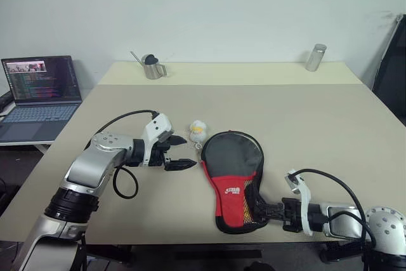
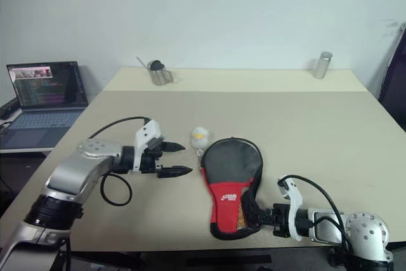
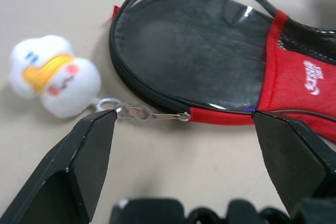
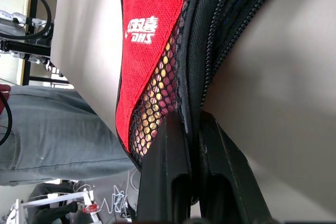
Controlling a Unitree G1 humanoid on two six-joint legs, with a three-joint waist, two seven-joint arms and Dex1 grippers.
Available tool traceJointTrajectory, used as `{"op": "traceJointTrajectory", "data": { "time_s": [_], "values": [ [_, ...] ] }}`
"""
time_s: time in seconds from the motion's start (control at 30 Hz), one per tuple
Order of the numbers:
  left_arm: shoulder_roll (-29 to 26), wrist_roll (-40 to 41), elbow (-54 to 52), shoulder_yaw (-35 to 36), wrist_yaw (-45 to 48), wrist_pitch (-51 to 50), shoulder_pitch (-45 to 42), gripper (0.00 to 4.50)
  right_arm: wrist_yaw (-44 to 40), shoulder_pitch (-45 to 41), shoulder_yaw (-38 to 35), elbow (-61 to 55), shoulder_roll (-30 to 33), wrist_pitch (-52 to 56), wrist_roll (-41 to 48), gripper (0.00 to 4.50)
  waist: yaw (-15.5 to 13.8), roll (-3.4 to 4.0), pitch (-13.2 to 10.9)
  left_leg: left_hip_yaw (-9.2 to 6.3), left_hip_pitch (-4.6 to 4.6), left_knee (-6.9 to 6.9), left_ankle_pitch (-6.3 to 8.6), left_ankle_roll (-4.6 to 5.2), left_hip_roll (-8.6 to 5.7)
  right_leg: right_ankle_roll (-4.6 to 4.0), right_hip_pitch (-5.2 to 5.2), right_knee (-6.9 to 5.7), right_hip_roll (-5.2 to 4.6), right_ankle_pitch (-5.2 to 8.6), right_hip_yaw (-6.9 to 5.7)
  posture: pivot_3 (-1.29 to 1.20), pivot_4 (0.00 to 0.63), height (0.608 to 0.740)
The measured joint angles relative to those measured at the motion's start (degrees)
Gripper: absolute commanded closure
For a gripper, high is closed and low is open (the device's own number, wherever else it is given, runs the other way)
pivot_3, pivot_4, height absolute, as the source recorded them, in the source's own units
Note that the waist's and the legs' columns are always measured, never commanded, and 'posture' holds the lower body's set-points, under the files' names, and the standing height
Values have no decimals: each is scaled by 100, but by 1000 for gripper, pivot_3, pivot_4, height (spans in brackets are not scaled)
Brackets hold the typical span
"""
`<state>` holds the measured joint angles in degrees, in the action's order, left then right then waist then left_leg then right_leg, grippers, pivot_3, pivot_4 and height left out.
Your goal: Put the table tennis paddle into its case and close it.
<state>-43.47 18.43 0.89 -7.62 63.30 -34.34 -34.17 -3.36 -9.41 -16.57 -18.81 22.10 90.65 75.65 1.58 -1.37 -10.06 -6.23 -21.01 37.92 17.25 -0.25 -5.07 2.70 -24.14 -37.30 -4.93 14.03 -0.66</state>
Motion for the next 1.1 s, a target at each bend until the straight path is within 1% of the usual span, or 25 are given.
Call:
{"op": "traceJointTrajectory", "data": {
  "time_s": [0.27,0.43,0.57,0.67,0.73,0.83,0.93,1.0,1.03,1.1],
  "values": [
    [19,-83,55,0,10,44,-28,0,329,169,181,-17,186,-177,568,4477,3,0,0,1,0,2,0,0,1,0,0,-1,0,0,1,0,150,740],
    [89,-124,161,0,14,121,-51,0,602,304,456,-100,419,-564,1081,4477,4,0,0,1,0,3,0,0,1,0,0,-3,0,0,0,0,150,740],
    [95,-178,188,0,36,177,-99,0,701,304,613,-97,642,-839,1118,4477,4,-1,0,3,1,7,0,0,0,3,1,-6,0,-2,1,0,150,740],
    [95,-199,235,-1,82,226,-100,0,667,269,638,-78,784,-1060,1080,3688,5,-1,0,4,2,11,-1,0,0,4,1,-11,0,-3,1,0,150,740],
    [100,-215,284,-1,97,233,-112,0,524,140,657,-60,978,-1172,963,3005,5,-1,0,5,3,15,-1,1,-1,4,1,-19,0,-2,2,0,150,740],
    [106,-254,352,0,95,250,-159,0,58,9,636,-64,1404,-1304,824,1958,-9,-3,-1,4,3,18,-1,2,-1,4,3,-23,0,-2,0,0,150,740],
    [128,-296,414,0,93,294,-207,0,-704,11,636,-269,1901,-1437,606,902,-12,-4,-1,5,3,18,0,2,-1,5,3,-23,0,-2,-1,0,150,740],
    [147,-306,424,1,93,365,-243,0,-1574,240,652,-671,2491,-1618,280,158,-21,-4,-2,5,0,19,1,4,-4,10,3,-22,0,2,-4,0,150,740],
    [153,-309,441,10,88,377,-254,0,-1970,326,652,-831,2729,-1723,100,55,-24,-6,-1,4,1,20,2,6,-3,11,6,-19,0,2,-6,0,150,740],
    [205,-310,545,31,31,438,-279,0,-2967,558,668,-1096,3284,-2128,-392,55,-24,-6,-2,8,3,24,10,20,-4,13,8,-21,0,2,-7,0,150,740]
  ]
}}
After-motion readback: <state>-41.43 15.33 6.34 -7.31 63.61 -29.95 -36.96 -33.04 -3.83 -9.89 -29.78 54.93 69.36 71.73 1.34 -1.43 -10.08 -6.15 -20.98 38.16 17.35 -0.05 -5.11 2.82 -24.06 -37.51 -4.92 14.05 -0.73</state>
